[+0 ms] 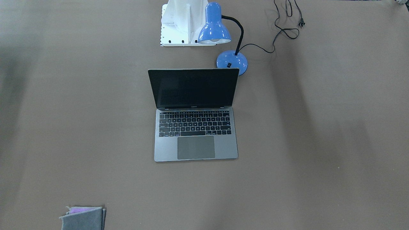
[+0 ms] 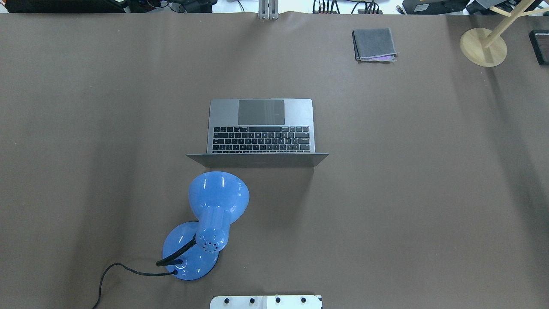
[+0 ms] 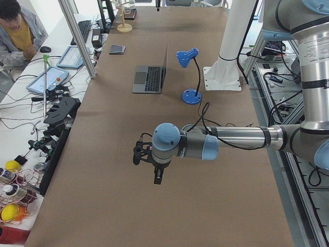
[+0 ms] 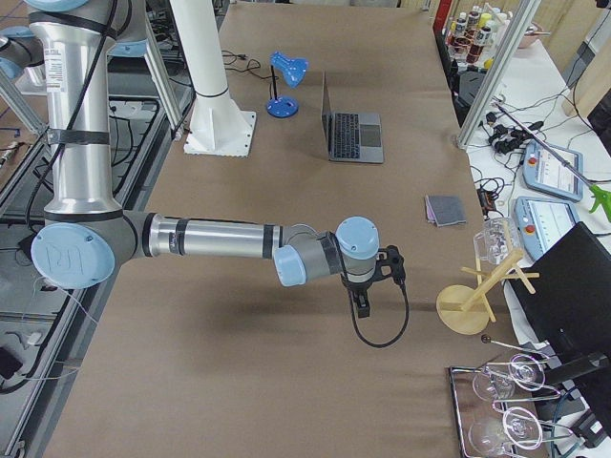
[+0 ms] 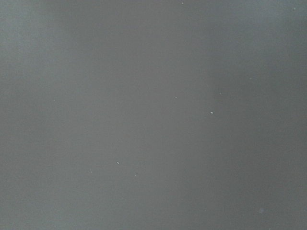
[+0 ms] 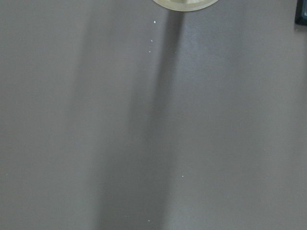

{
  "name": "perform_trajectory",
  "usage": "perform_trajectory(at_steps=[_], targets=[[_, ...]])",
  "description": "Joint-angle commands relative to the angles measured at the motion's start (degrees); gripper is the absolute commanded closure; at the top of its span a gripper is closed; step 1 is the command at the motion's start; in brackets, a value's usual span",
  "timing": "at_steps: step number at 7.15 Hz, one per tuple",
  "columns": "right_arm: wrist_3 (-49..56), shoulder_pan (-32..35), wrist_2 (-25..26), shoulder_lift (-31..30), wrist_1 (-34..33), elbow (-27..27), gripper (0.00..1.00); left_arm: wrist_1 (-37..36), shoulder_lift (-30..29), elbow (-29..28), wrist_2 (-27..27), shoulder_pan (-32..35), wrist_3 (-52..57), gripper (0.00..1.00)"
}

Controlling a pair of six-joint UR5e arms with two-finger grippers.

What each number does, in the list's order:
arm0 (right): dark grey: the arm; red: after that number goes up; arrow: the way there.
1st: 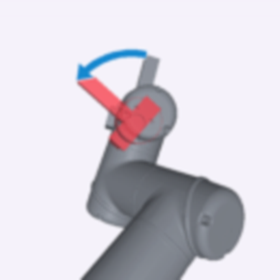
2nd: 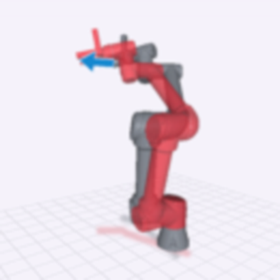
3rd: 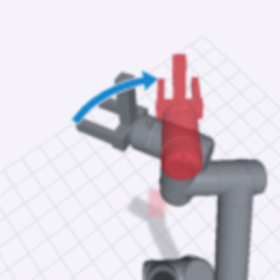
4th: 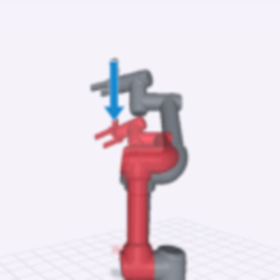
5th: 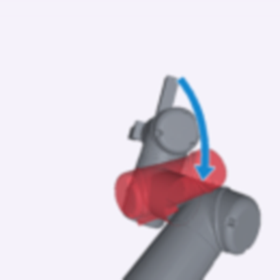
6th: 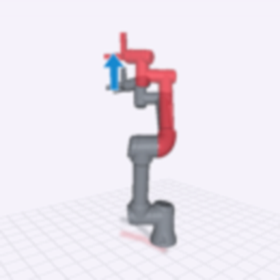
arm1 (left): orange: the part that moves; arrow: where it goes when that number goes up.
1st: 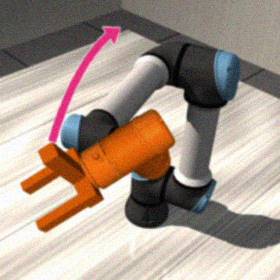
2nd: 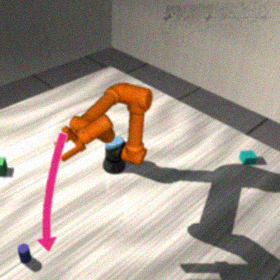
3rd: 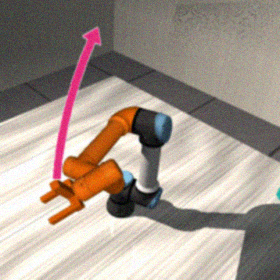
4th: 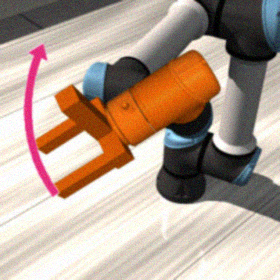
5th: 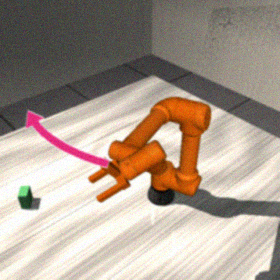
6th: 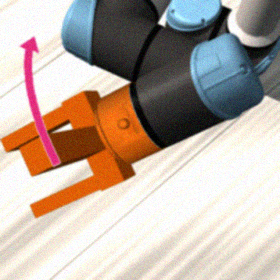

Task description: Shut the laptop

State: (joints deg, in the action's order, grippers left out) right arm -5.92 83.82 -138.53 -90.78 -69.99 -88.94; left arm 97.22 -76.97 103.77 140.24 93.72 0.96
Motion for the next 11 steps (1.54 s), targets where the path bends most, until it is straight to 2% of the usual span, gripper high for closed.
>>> perform_trajectory(at_steps=[1, 2, 3, 4, 5, 6, 7, 8, 9, 11], targets=[[-2.84, -0.14, -8.81, 0.17, -0.05, -3.75, 0.0, 0.51, 0.07, 5.45, 6.83, -1.51, -9.41, 0.12], [-12.7, -2.49, -9.99, -0.18, -0.23, -10.39, 0.0, 0.6, -0.72, 10.35, 8.54, -6.92, -20.71, 0.23], [-23.24, -6.52, -9.74, -1.75, -0.14, -16.99, 0.02, 2.87, -1.07, 14.06, 9.08, -11.84, -30.49, 0.45], [-28.3, -10.65, -9.82, -1.68, -0.14, -20.88, 0.21, 10.28, -1.6, 14.62, 9.78, -17.2, -40.15, 0.63], [-34.1, -15.39, -9.91, -0.81, 0.03, -22.66, 0.38, 18.97, -2.82, 14.27, 9.61, -23.35, -51.91, 0.63], [-40.16, -20.13, -9.57, 1.64, 0.03, -24.94, 0.38, 22.28, -7.97, 14.1, 9.09, -29.32, -63.6, 0.63], [-48.22, -24.97, -9.13, 6.01, 0.03, -25.83, 0.37, 22.31, -14.02, 13.57, 8.39, -35.21, -71.55, 0.63], [-56.66, -30.58, -5.9, 10.67, 0.03, -26.1, 0.37, 22.31, -17.65, 13.57, 4.38, -40.15, -75.2, 0.64], [-60.74, -35.43, -2.22, 12.71, 0.03, -26.63, 0.38, 22.31, -19.17, 13.48, 1.55, -43.85, -77.23, 0.64], [-63.4, -38.98, -1.56, 14.93, 0.12, -27.15, 0.41, 22.31, -22.76, 12.69, -1.88, -49.13, -78.13, 0.71]])
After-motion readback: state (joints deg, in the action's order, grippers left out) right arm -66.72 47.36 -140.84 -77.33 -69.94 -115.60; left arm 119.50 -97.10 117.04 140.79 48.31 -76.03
